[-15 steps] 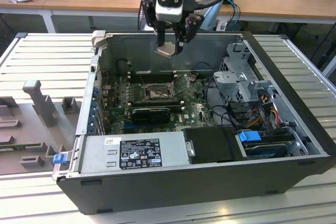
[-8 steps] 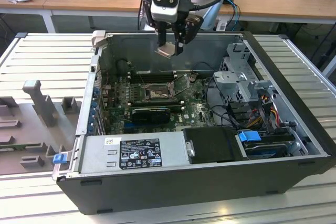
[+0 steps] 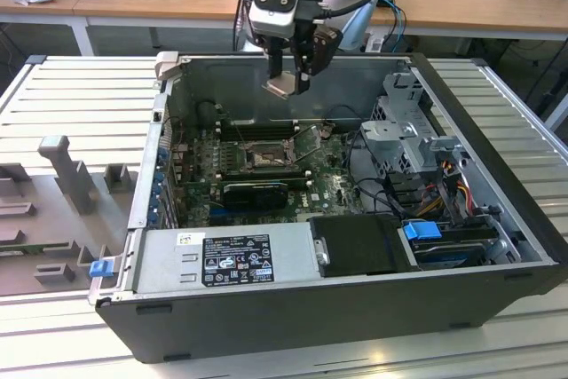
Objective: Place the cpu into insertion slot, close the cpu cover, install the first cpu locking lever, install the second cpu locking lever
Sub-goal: 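Place the cpu into insertion slot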
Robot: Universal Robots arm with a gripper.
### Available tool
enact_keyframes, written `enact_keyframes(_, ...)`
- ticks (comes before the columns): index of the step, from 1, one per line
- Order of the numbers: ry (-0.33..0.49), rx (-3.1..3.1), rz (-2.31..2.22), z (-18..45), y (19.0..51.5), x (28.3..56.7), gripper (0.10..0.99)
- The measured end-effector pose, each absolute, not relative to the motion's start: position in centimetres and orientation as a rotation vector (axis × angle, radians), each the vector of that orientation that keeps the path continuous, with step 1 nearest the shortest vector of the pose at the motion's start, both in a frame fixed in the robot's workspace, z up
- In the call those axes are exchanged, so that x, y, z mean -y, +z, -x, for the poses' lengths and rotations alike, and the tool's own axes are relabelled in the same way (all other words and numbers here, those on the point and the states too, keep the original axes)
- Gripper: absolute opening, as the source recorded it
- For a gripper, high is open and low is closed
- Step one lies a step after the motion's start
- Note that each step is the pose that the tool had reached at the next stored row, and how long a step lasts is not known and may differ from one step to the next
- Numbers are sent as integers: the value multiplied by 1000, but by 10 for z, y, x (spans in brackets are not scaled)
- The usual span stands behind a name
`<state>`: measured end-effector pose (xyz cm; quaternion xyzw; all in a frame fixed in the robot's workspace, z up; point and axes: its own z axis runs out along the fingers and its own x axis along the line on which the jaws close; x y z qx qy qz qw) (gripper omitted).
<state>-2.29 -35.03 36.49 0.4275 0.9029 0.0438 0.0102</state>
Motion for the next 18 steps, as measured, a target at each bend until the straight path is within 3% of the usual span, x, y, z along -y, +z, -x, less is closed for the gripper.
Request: enact_keyframes(18, 128, -2545, -1777, 23, 352, 350, 525)
